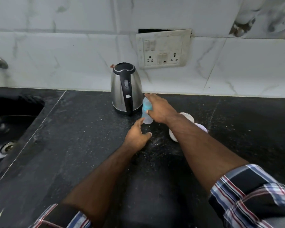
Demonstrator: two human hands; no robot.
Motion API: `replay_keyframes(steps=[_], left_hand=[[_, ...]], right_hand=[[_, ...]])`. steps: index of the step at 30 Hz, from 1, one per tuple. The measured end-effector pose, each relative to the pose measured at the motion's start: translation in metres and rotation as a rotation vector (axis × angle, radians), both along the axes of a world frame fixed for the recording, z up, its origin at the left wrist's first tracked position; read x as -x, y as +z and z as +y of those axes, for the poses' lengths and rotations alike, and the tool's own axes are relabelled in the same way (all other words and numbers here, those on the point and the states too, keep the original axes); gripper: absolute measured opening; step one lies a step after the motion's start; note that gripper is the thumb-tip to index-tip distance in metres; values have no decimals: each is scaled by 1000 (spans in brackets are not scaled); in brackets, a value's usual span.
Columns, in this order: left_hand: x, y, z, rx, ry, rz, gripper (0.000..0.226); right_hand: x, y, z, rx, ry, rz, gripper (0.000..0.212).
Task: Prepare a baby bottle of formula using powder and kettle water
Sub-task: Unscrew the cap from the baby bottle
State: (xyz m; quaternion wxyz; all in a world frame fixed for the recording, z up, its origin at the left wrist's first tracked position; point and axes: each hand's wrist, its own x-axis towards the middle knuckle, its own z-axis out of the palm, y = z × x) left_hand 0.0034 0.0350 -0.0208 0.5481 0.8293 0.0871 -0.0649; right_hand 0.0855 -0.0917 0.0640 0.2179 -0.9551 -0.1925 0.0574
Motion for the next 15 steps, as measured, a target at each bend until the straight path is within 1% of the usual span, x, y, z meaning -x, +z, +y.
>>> replay_keyframes(steps=[2,4,6,8,10,11,12,13,14,15], left_hand=[[1,0,6,-12,4,-4,91],[3,0,10,-44,-4,-12,96],[4,6,12,-29,3,-38,104],[6,17,12,9,20,-57,112],[10,29,10,14,15,-61,112],[12,33,8,4,11,-70,105],[13,36,7,-12,7,-81,92],[16,38,5,-40,-4,-85,78],[19,41,3,-72,-21,-88,69],[21,42,1,-102,-41,-89,66]], right_hand=[[4,-2,2,-79,-41,-12,62],[9,-3,0,-107,-68,-56,45],[14,0,-5,-144,-75,-74,40],[21,9,-10,-218,-84,-31,36],[29,21,-16,-321,-86,93,30],[33,26,-18,-369,-80,170,28],[37,31,-19,-388,-78,234,26],[40,35,-20,-369,-83,284,25],[43,39,-20,-318,-93,334,25],[46,43,-19,-249,-98,384,28]])
